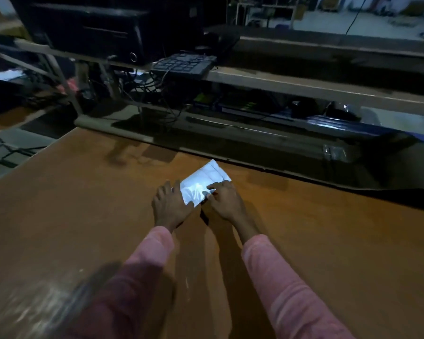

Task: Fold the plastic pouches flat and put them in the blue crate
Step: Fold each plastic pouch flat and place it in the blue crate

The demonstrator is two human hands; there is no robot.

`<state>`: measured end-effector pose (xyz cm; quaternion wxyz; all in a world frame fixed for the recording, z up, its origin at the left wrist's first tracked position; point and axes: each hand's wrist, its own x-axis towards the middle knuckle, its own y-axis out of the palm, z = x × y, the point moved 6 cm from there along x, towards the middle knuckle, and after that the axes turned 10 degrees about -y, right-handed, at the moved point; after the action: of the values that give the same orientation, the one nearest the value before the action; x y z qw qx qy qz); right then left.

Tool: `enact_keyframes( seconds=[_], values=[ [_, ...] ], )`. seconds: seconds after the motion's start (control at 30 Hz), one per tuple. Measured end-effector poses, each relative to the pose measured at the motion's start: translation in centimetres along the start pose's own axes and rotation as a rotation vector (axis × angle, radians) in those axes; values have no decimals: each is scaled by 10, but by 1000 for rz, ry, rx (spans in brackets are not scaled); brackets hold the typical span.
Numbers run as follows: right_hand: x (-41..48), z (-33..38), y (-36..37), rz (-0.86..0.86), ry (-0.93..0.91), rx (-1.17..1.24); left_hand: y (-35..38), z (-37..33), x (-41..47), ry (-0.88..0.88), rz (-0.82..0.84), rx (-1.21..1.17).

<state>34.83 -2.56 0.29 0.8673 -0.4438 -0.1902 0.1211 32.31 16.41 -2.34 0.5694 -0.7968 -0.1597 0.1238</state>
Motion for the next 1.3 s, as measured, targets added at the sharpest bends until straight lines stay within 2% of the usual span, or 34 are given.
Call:
enact_keyframes(
  seconds=[0.1,0.2,0.27,0.33,0.43,0.53,0.6,0.67,0.83,0.93,1.03,1.3],
  values=[
    [5,-12,9,0,19,-7,7,5,13,8,42,-90],
    [-1,-24,13,-23,64,24,-1,-1,10,127,64,-223],
    [-13,-28,4,-106,122,89,-9,-6,3,198,99,-400],
    [-32,-38,-8,-229,215,186,-22,-12,-9,179,172,-646],
    [-73,-59,-29,-402,450,441,-40,-30,-37,184,304,-847],
    [-121,-72,-50,-572,658,892,-52,-57,-70,294,468,-919],
    [-151,-74,-69,-587,662,1082,-55,-76,-94,370,575,-927],
    [-183,-73,-90,-558,641,1107,-54,-89,-117,402,617,-910],
    [-268,-79,-137,-715,629,1028,-36,-112,-180,432,510,-815],
    [-320,-80,-159,-788,630,996,-31,-131,-228,544,396,-790],
    [-373,-85,-174,-876,666,982,-29,-151,-277,584,337,-756],
    [-502,-107,-198,-929,691,792,-4,-189,-391,733,202,-641]
  ],
)
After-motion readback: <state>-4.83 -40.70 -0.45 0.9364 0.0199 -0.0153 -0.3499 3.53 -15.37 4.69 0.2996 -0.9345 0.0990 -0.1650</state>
